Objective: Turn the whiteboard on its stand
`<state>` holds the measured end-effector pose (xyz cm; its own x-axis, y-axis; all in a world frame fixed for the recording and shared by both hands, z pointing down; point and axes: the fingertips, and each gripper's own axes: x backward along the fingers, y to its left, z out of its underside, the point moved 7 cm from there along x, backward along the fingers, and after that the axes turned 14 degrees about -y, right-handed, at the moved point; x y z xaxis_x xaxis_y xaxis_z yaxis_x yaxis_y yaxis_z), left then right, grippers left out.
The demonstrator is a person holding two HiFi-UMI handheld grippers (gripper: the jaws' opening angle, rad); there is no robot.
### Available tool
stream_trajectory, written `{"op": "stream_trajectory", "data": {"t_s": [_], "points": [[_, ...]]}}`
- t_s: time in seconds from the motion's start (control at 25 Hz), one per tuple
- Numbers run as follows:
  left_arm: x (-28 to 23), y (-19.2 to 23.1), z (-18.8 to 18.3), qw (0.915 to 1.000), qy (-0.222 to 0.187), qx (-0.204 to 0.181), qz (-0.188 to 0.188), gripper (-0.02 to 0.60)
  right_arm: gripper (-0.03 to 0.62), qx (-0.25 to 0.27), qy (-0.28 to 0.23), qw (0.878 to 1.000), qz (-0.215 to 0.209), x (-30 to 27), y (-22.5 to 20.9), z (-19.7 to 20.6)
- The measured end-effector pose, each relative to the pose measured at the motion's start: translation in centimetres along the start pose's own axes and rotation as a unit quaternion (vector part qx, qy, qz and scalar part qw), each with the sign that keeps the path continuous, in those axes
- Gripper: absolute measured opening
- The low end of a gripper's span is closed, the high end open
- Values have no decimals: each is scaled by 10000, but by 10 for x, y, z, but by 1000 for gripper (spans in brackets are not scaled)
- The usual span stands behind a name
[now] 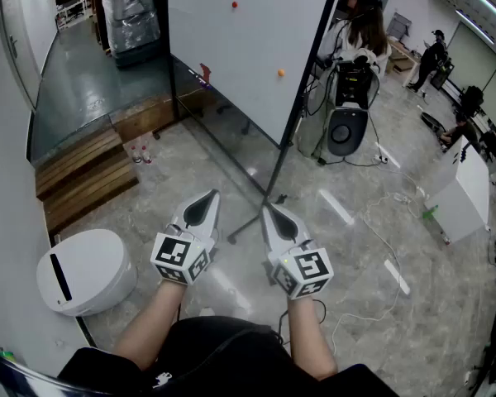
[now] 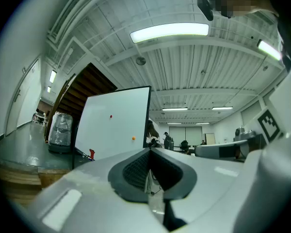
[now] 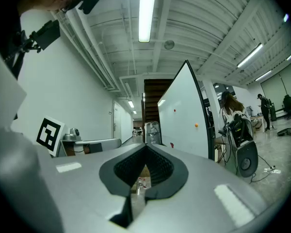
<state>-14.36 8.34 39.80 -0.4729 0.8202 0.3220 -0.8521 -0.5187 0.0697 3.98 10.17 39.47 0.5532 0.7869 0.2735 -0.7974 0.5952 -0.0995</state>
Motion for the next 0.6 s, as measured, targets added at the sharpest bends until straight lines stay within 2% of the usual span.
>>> {"op": "stream_trajectory", "data": {"t_s": [0.32,0.6], "points": [[-4,-2,1,10000,29,-13,16,3,8,-31,50,10000,-18,-1,-3,1],[-13,-3,6,10000,66,-12,11,3,8,-276,-42,9996,-83,-2,-12,3]]}}
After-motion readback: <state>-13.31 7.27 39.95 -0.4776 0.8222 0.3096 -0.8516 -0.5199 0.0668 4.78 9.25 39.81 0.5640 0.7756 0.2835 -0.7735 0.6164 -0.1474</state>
